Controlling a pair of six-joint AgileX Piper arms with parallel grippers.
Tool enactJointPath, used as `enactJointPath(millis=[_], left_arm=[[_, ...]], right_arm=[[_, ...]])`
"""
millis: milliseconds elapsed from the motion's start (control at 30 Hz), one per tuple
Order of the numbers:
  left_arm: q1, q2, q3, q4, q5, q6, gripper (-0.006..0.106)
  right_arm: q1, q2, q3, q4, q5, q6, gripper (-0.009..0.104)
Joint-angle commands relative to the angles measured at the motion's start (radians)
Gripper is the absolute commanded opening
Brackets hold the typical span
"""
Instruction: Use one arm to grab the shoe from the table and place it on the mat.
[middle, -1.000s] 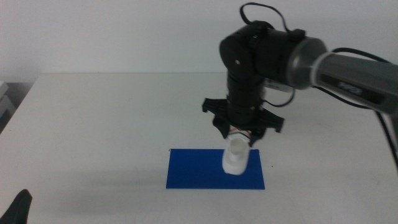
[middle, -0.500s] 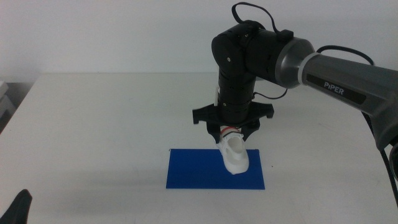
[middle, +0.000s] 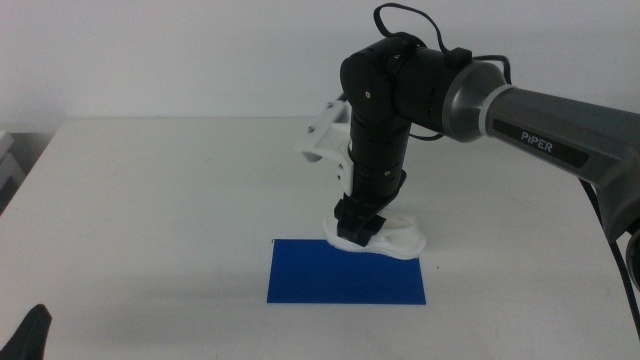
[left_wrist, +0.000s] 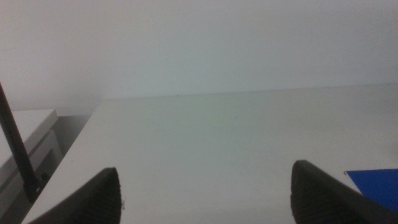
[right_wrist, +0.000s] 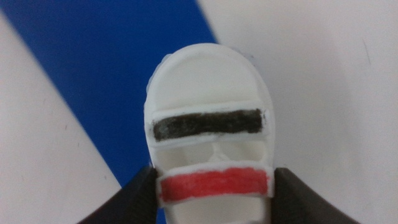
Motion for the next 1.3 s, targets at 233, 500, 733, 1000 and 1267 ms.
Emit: enactJointPath(millis=[233, 500, 733, 1000, 1267], left_arm=[[-0.004, -0.014, 0.007, -0.01, -0.081, -0.005, 0.094], [-0.004, -0.014, 0.007, -0.01, -0.081, -0.005, 0.094], [-0.004, -0.014, 0.007, -0.01, -0.081, -0.005, 0.094], [-0.004, -0.014, 0.007, -0.01, -0.081, -0.005, 0.094], [-0.004, -0.014, 0.007, -0.01, -0.081, -0.005, 0.094]], right_arm=[[0.001, -0.058, -0.031, 0.048, 0.023, -0.316, -0.004], [0.008, -0.029, -0.031, 0.099, -0.025, -0.308, -0.004], [0.008, 0.017, -0.031, 0.12, -0.05, -0.277, -0.004], [0.017, 0.04, -0.031, 0.124, -0.073, -0.271, -0.004], [0.027, 0.043, -0.031, 0.12, -0.077, -0.27, -0.001]])
